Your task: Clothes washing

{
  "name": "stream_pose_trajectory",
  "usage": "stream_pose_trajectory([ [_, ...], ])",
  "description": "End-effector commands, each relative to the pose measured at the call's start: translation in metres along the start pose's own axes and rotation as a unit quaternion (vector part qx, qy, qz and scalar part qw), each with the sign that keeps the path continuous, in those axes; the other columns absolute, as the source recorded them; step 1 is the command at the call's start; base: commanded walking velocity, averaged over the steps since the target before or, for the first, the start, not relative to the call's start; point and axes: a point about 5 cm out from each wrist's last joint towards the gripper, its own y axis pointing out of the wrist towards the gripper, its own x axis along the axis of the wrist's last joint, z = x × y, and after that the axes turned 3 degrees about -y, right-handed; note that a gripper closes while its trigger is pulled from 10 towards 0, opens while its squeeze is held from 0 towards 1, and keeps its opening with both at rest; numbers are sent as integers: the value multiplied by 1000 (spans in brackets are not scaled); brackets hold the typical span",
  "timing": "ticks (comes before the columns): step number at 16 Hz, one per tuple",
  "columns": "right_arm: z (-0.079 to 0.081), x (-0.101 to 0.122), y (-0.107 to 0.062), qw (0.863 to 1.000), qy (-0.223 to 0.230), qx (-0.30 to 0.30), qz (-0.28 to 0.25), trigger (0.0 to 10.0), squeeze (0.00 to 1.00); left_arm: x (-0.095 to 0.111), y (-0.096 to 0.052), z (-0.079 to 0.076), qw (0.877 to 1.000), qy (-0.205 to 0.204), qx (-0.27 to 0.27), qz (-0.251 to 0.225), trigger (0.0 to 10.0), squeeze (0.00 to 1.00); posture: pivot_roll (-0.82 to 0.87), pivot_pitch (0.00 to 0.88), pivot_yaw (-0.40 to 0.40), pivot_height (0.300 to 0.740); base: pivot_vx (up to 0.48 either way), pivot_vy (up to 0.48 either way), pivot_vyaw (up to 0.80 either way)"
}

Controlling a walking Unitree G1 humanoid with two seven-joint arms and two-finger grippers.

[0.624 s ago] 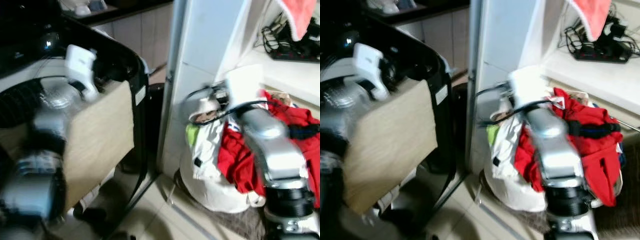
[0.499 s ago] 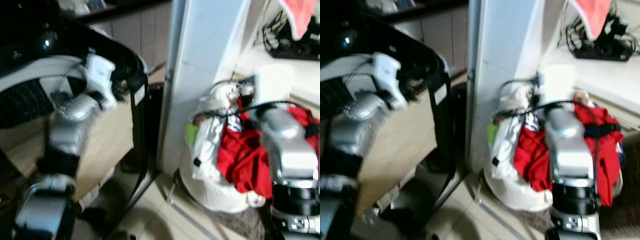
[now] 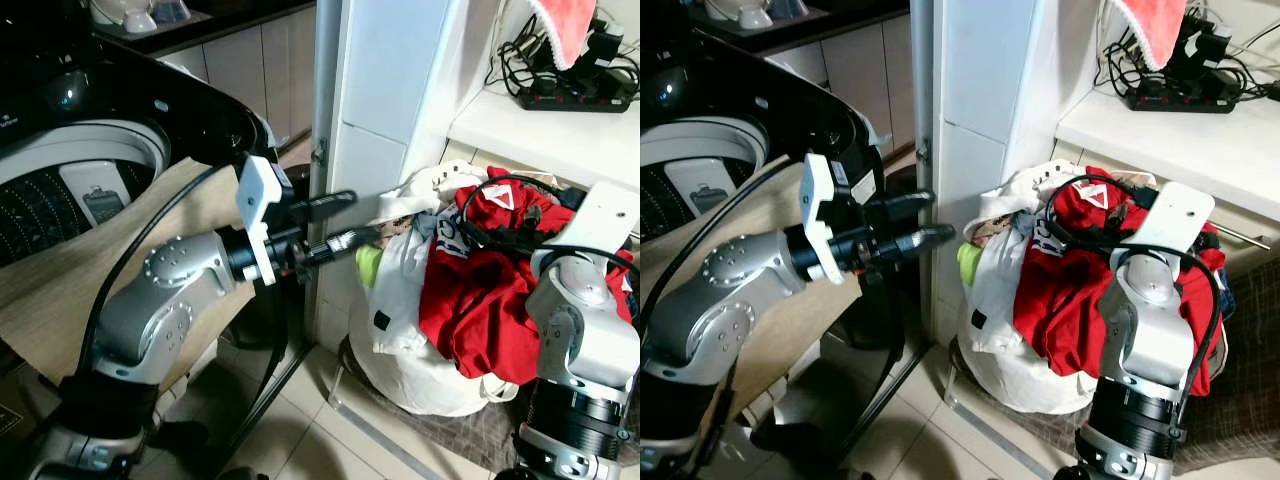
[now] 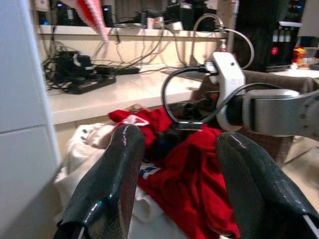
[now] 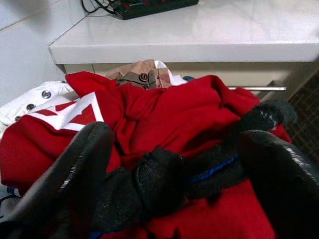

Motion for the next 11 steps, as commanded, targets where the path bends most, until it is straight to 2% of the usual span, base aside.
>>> stream_pose_trajectory([
  [1,-2,1,4,1000,26,5,3,10000,1000,-2,1,-3,1000,2,-2,12,10000,0,-129,0,-24,740,0,0,0],
  [2,-1,0,7,999,36,19,9,10000,1000,-3,1,-5,1000,0,-1,18,10000,0,-129,0,-24,740,0,0,0],
  [3,0,-3,15,998,37,35,26,10000,0,-4,2,-7,1000,0,-2,27,10000,0,-129,0,-24,740,0,0,0],
  [8,5,-10,24,995,22,71,63,10000,0,-8,1,-11,999,-3,-9,51,10000,0,-118,0,-29,740,0,0,0],
  [9,6,-14,25,994,17,73,76,9255,0,-10,-1,-12,998,-3,-10,57,10000,0,-115,0,-34,740,0,0,0],
  [10,7,-17,25,994,14,73,85,6157,0,-11,-2,-12,998,-4,-12,60,10000,0,-115,0,-34,740,0,0,0],
  [11,7,-18,26,993,13,73,89,4235,0,-11,-2,-13,998,-5,-12,62,10000,0,-115,0,-34,740,0,0,0],
])
